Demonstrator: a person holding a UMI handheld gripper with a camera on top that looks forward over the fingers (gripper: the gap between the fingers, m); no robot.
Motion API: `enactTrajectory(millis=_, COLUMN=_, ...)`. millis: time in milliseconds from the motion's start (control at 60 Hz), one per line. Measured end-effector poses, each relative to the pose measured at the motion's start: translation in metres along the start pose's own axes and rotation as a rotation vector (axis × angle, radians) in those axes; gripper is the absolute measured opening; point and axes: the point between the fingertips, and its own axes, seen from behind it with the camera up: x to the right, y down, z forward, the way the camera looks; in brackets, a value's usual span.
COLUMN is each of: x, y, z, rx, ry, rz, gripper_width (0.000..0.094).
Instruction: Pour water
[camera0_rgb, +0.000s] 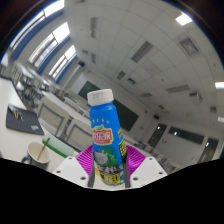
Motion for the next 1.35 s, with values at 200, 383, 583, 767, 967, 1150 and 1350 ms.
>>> enactTrajectory(millis=200, x=-0.043, y=0.073, z=0.008, rx=-0.100, ry=-0.212, rz=0.581, gripper_width=0.0409)
enactTrajectory(millis=383, x=-0.092, y=0.108, z=0.013, rx=-0.140, ry=-0.344, rz=0.657, gripper_width=0.0409)
enactTrajectory(millis=583, x=-0.093, y=0.118, z=0.014, rx=-0.151, ry=-0.375, rz=0.706, gripper_width=0.0416)
enactTrajectory(millis=767, x=-0.092, y=0.121, z=0.010, rx=-0.207, ry=-0.389, rz=0.701, gripper_width=0.0711)
enactTrajectory(millis=967, x=-0.068, y=0.116, z=-0.043, rx=-0.163, ry=-0.360, rz=0.730, gripper_width=0.0842)
enactTrajectory(millis=1150, x=-0.085, y=0.114, z=-0.124, rx=-0.145, ry=-0.420, rz=0.747, gripper_width=0.0845)
enactTrajectory(millis=1350, x=-0.092, y=0.124, z=-0.160, rx=-0.147, ry=-0.427, rz=0.709, gripper_width=0.0844)
